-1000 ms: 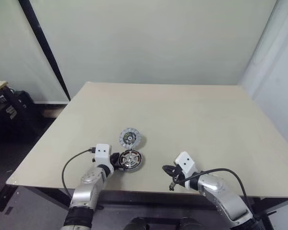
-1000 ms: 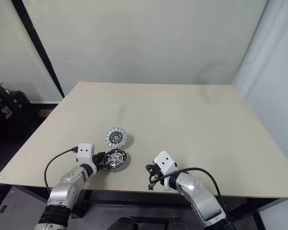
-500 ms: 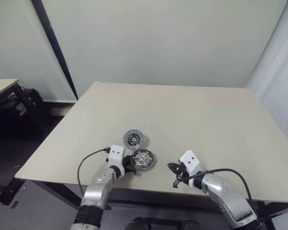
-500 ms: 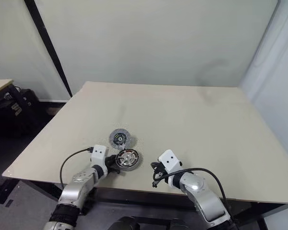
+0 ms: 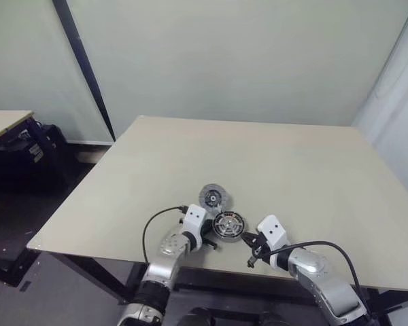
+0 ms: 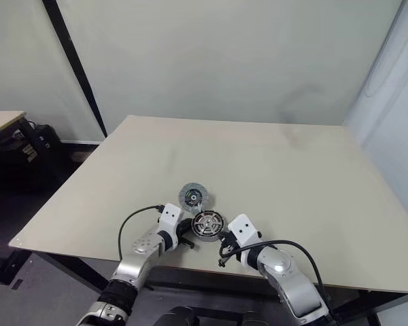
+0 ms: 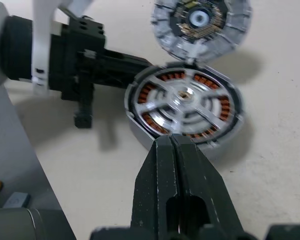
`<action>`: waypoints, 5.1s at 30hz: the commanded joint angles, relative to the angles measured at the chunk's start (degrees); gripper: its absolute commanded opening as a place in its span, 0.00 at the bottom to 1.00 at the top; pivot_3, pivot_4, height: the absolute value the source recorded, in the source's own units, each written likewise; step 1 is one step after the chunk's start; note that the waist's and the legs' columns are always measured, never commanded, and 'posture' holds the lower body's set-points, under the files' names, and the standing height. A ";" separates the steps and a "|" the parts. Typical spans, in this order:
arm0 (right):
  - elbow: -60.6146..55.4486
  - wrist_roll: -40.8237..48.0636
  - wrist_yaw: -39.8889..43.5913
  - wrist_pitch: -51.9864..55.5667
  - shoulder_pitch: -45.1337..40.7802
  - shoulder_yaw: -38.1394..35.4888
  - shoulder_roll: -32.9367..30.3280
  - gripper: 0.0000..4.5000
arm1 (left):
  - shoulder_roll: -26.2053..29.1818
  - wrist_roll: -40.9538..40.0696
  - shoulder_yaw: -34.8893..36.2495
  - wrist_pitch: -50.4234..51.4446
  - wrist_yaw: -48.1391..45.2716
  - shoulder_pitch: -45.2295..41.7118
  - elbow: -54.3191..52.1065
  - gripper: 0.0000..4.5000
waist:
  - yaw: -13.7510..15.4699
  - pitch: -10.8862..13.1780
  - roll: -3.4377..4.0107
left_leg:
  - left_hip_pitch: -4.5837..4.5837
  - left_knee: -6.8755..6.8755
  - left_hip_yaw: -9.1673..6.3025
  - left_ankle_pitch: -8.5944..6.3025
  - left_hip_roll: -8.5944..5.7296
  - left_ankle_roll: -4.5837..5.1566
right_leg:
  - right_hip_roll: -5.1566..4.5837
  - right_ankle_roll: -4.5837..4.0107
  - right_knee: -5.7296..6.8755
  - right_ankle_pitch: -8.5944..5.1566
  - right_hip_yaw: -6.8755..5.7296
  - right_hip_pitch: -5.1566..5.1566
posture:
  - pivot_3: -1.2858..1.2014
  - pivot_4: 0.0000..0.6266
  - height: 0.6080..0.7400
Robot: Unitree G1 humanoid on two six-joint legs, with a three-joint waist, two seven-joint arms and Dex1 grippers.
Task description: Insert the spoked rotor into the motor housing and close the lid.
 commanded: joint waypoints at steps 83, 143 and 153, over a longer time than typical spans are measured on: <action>4.09 -6.47 1.80 43.16 -17.63 -5.45 20.44 0.00 | 26.83 -20.16 6.14 25.39 -19.21 13.85 -42.80 1.00 | -4.19 0.03 -0.01 | 0.54 -0.51 0.20 -0.04 0.34 -0.11 | 0.11 -0.12 0.83 -0.04 0.15 -0.59 | 0.52 0.00 1.00; -1.55 -3.31 18.93 37.26 -26.41 13.77 -0.30 0.01 | 26.41 -19.70 6.11 22.46 -18.21 16.53 -41.16 1.00 | -5.47 0.06 -0.08 | 0.49 -0.95 0.20 -0.04 0.37 -0.08 | 0.05 -0.02 0.20 0.01 0.07 -0.44 | 0.52 0.00 1.00; 2.08 -0.61 4.62 49.25 -24.65 5.73 16.44 0.01 | 26.88 -19.55 9.61 19.54 -17.84 15.33 -37.94 1.00 | -5.49 0.06 -0.04 | 0.51 -0.97 0.19 -0.03 0.41 -0.09 | 0.11 0.02 0.29 0.04 0.08 -0.61 | 0.52 0.00 1.00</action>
